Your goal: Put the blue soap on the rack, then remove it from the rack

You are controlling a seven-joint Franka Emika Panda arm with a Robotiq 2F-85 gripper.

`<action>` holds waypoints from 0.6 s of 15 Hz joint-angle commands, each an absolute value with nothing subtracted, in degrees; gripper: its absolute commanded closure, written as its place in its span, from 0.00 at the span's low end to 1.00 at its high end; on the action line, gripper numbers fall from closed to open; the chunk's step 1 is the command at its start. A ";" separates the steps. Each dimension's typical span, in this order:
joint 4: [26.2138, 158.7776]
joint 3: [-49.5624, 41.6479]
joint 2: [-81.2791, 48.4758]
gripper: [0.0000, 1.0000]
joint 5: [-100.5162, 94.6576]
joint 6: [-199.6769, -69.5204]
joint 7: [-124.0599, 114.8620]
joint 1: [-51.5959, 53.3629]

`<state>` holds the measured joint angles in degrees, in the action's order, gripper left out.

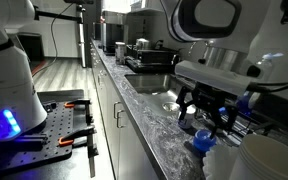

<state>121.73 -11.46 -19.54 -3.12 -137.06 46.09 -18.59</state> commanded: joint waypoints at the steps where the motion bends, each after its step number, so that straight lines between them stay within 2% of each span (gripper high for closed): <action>1: 118.64 -9.86 -22.27 0.00 -1.72 -137.58 47.15 -20.24; 9: 114.47 -8.50 -26.59 0.00 -2.48 -137.04 45.96 -20.84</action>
<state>116.65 -9.43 -24.83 -2.98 -137.10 46.03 -20.13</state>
